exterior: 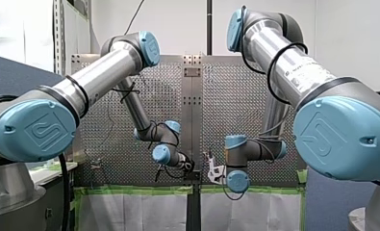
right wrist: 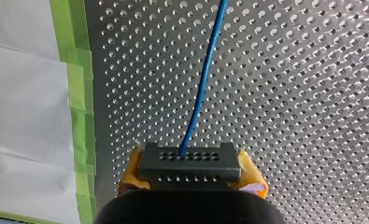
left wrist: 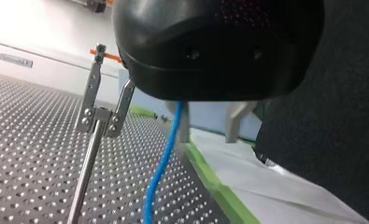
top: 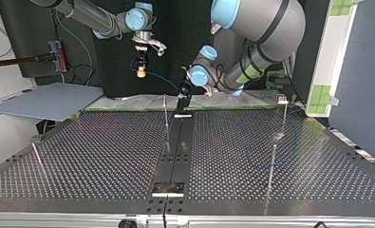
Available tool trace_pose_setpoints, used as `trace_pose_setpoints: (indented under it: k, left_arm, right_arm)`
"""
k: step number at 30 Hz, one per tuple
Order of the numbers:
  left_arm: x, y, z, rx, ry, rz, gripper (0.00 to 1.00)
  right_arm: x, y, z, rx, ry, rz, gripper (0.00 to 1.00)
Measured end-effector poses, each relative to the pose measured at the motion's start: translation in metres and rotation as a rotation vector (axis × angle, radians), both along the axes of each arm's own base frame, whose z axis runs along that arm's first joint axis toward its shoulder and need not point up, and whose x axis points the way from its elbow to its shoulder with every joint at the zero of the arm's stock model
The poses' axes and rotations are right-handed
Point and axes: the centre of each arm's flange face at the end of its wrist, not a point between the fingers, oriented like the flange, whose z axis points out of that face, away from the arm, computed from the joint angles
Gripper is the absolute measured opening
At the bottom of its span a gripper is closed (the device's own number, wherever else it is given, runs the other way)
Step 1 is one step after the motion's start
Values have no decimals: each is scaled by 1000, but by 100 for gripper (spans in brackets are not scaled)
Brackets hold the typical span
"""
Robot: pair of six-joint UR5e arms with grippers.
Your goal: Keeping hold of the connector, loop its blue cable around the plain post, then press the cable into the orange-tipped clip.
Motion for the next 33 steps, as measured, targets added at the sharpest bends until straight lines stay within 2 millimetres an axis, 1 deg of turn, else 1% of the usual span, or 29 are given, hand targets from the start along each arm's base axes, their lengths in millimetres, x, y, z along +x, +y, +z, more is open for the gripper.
trace_pose_setpoints:
  k: [6,15,33]
  left_arm:
    - [4,0,1,-33,-21,65,0]
    - [-6,-9,14,-82,-80,125,0]
    - [-29,-41,19,-117,-145,164,0]
  right_arm:
    - [0,0,0,0,0,-1,0]
    - [-2,-4,0,-2,0,-8,0]
    - [-13,-33,6,-24,-20,-58,0]
